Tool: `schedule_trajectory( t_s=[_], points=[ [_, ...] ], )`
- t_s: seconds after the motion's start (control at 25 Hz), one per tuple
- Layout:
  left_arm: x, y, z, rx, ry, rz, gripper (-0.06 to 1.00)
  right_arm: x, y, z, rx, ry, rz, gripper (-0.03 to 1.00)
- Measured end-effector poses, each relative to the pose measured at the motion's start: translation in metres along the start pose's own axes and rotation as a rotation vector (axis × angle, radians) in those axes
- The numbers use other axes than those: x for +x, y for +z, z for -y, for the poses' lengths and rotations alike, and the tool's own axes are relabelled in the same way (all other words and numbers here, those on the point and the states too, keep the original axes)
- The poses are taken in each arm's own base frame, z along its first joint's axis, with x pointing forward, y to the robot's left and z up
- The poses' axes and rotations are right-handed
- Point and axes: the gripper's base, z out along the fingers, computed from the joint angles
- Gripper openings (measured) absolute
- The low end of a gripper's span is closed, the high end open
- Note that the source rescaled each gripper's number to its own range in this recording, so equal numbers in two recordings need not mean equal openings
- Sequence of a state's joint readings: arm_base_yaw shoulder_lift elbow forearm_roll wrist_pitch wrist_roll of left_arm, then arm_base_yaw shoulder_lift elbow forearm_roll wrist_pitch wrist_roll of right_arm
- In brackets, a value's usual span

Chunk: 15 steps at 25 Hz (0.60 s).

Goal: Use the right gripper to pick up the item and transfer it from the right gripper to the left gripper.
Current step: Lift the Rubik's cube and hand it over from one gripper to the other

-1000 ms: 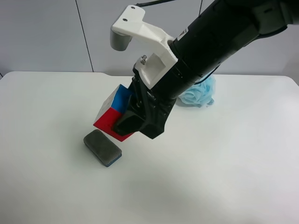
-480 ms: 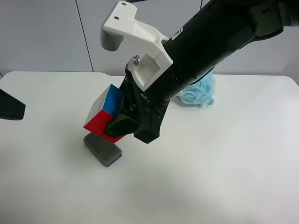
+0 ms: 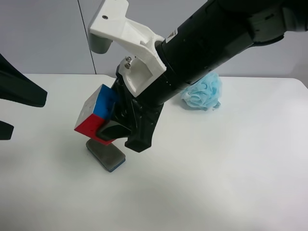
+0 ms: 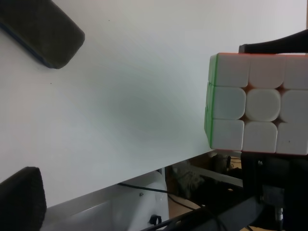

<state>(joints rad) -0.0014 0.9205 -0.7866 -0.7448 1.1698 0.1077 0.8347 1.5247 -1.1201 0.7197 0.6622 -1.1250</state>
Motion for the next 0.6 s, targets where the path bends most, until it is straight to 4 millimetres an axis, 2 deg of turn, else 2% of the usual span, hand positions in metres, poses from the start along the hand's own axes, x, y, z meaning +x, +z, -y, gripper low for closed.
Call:
schedule_trajectory(
  t_s=[0.6],
  points=[
    [-0.014, 0.019, 0.005, 0.135, -0.036, -0.061, 1.0, 0.0, 0.0, 0.0, -0.003, 0.006, 0.005, 0.0]
  ],
)
